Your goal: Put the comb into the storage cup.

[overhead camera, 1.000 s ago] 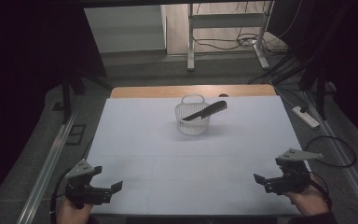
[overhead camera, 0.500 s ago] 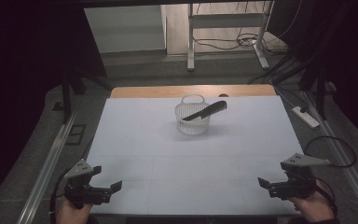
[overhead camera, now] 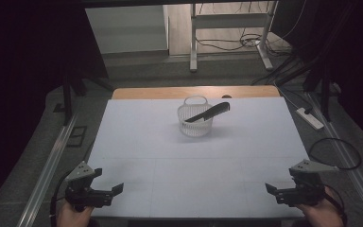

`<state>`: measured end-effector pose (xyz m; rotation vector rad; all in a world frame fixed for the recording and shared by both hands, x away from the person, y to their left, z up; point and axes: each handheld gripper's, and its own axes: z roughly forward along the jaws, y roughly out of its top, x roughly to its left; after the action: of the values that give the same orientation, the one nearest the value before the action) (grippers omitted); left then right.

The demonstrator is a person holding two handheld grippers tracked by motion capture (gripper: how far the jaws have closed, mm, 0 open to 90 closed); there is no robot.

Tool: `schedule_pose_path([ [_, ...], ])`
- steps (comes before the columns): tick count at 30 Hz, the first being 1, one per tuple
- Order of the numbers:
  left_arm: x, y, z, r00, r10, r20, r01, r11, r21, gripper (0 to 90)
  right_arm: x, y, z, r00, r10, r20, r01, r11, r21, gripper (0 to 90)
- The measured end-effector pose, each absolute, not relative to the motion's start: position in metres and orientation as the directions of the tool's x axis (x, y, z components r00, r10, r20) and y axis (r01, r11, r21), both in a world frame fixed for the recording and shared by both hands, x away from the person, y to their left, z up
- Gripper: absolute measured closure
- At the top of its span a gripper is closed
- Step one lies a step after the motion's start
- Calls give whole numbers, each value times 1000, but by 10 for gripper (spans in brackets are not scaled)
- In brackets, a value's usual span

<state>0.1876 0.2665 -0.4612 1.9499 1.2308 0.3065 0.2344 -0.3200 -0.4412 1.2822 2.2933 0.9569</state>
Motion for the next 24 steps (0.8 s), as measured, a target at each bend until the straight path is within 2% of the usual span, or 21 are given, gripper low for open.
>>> schedule_pose_path([
  [24,186,267,-461,494,849,-188,651,-219,727,0,225,-322,-443,-513,858,-23,656,409,634,0],
])
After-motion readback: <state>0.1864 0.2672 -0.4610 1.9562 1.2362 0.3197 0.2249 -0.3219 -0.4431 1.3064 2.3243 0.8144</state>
